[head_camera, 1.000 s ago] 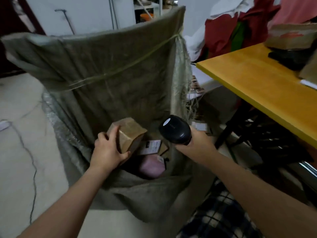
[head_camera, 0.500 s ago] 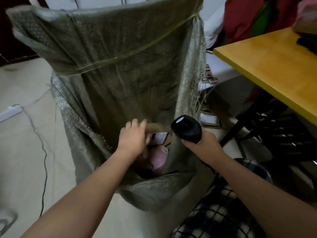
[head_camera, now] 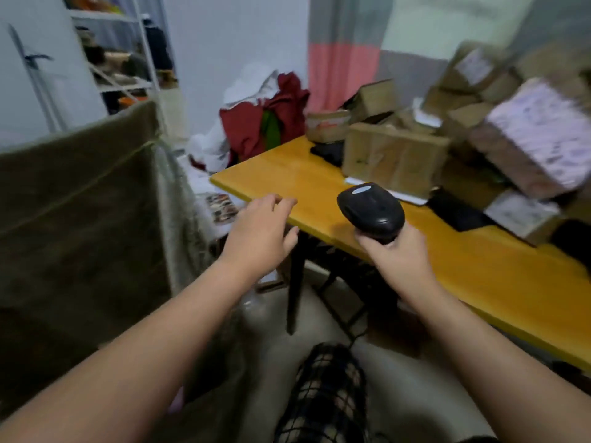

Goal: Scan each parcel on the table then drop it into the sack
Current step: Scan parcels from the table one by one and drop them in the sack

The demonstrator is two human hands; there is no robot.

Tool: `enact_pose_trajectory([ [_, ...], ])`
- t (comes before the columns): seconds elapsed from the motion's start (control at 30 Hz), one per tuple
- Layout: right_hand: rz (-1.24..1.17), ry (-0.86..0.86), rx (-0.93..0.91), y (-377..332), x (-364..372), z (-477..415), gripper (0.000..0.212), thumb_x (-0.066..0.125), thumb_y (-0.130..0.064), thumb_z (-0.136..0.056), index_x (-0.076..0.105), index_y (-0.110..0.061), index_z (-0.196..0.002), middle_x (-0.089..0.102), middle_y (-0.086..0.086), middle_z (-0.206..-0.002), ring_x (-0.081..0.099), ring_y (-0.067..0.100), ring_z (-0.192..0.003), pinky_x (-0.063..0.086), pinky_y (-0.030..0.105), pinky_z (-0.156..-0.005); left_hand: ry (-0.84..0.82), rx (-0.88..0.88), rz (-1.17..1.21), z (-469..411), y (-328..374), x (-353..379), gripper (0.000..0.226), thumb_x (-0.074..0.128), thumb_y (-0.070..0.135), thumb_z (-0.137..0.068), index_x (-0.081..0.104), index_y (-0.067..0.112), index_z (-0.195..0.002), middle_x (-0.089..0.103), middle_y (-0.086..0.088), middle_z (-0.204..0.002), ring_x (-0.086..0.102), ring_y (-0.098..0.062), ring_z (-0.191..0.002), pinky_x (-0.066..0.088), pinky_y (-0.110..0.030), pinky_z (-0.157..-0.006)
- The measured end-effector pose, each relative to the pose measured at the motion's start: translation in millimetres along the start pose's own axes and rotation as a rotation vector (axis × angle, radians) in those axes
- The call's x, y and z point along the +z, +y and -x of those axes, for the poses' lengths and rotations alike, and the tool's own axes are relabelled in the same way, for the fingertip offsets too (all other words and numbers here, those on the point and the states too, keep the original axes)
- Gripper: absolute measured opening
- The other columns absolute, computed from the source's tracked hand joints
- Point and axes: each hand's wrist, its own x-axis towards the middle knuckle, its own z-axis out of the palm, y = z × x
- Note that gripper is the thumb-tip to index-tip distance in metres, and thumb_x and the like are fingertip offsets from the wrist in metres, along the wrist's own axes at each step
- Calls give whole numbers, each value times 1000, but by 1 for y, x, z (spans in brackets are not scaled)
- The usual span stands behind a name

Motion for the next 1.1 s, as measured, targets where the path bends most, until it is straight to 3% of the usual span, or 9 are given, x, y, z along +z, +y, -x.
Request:
enact_pose_trajectory([
  [0.17,19,253,36,17,-107,6,29,77,-27,-78,67,-17,-103,65,1,-82,66,25,-88,44,27,-68,-4,156,173,-39,93,10,50,53,37,-95,41,20,-141,47,-4,-133,45,-25,-121,45,-39,-94],
  [0.4,-4,484,90,39,-206,32,30,77,-29,-77,67,-18,-103,69,4,-81,68,29,-84,55,41,-75,-70,253,347,-89,208,32,53,55,39,-94,41,18,-140,45,-6,-133,45,-27,-121,43,-39,-98],
  [0.53,-29,590,93,39,-248,29,37,78,-26,-77,65,-16,-110,68,0,-92,63,17,-92,50,33,-79,-100,188,482,-126,257,35,61,53,46,-94,33,18,-144,36,-10,-140,39,-30,-127,39,-39,-101],
  [0.67,-163,781,50,35,-301,17,61,79,-25,-76,48,-13,-127,58,-1,-115,56,6,-101,43,18,-82,-102,340,578,-155,324,24,63,54,47,-93,32,20,-145,33,-9,-143,36,-30,-131,36,-40,-104],
  [0.77,-344,776,99,31,-341,-4,74,80,-34,-72,46,-16,-135,61,0,-120,59,10,-106,47,26,-90,-125,410,688,-177,376,14,73,56,51,-90,24,21,-149,30,-9,-147,34,-29,-134,35,-44,-108],
  [0.83,-522,732,170,28,-363,-18,61,78,-40,-71,58,-20,-124,68,2,-112,63,20,-106,50,39,-94,-157,387,785,-194,401,9,87,60,56,-85,15,23,-152,22,-11,-153,27,-28,-140,30,-45,-113],
  [0.9,-699,654,242,31,-375,-30,39,75,-38,-77,66,-20,-111,73,3,-100,68,24,-99,52,41,-91,-224,314,888,-211,418,7,104,65,62,-78,4,26,-153,13,-13,-158,20,-28,-144,24,-45,-115],
  [0.97,-770,561,285,39,-379,-42,43,75,-41,-77,68,-19,-114,74,6,-101,71,26,-96,53,44,-91,-288,253,948,-227,429,9,113,68,66,-71,1,26,-153,12,-12,-159,19,-28,-145,23,-46,-115],
  [1.1,-818,476,329,52,-380,-57,48,74,-43,-77,67,-18,-118,73,9,-107,71,27,-96,54,44,-91,-356,220,1123,-241,442,19,90,71,58,-75,32,18,-145,49,3,-136,45,-19,-130,37,-34,-105],
])
